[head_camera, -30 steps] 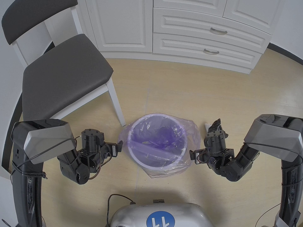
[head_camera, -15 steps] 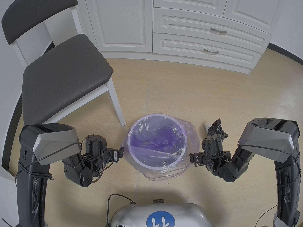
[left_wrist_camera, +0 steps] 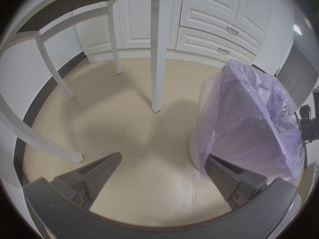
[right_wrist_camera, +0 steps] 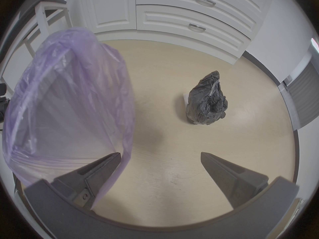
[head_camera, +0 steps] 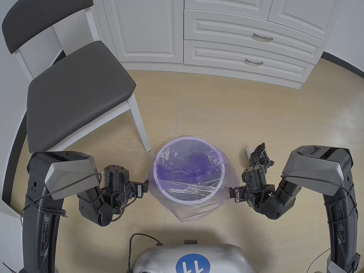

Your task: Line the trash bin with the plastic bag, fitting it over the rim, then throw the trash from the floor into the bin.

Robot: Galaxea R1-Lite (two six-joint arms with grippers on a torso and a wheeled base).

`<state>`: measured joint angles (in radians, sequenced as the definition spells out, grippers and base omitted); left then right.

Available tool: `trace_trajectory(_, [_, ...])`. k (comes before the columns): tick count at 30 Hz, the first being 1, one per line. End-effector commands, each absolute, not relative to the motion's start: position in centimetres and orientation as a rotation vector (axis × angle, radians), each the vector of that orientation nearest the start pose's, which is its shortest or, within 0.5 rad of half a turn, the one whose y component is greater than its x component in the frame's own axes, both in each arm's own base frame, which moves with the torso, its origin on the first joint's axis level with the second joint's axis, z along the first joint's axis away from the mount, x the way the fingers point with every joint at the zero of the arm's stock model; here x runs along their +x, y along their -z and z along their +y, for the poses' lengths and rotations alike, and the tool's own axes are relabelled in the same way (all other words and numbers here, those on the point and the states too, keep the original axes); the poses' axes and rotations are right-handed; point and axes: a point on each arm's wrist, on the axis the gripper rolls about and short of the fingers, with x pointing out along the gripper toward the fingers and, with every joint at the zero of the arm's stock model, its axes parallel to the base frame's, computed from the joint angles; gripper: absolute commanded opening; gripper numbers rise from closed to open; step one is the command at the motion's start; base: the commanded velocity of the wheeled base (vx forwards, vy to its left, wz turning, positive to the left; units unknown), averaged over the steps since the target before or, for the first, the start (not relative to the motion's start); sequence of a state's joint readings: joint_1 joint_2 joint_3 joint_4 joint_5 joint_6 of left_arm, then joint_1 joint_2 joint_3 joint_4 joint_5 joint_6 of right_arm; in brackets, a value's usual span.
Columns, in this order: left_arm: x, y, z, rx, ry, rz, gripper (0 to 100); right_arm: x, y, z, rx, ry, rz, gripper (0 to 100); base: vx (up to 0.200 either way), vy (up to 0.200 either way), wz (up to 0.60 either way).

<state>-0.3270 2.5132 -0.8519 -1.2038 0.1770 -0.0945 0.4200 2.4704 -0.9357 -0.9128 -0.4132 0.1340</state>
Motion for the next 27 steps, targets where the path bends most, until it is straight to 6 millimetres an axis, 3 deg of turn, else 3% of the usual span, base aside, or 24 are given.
trace_trajectory(1, [37.4, 5.6, -12.2, 0.027, 0.123, 0.464, 100, 36.8, 5.5, 15.3, -0.130, 0.036, 0.589, 100, 0.000, 0.000, 0.00])
trace_trajectory(21, [38.0, 6.7, -11.1, 0.064, 0.102, 0.476, 100, 37.7, 6.8, 14.4, -0.127, 0.067, 0.600, 100, 0.000, 0.000, 0.00])
trace_trajectory(26, [37.8, 6.0, -10.9, 0.062, 0.100, 0.464, 100, 37.3, 5.2, 14.3, -0.119, 0.064, 0.582, 100, 0.000, 0.000, 0.00])
trace_trajectory(27, [37.6, 5.4, -11.0, 0.061, 0.105, 0.456, 100, 36.7, 4.0, 14.0, -0.119, 0.063, 0.575, 100, 0.000, 0.000, 0.00])
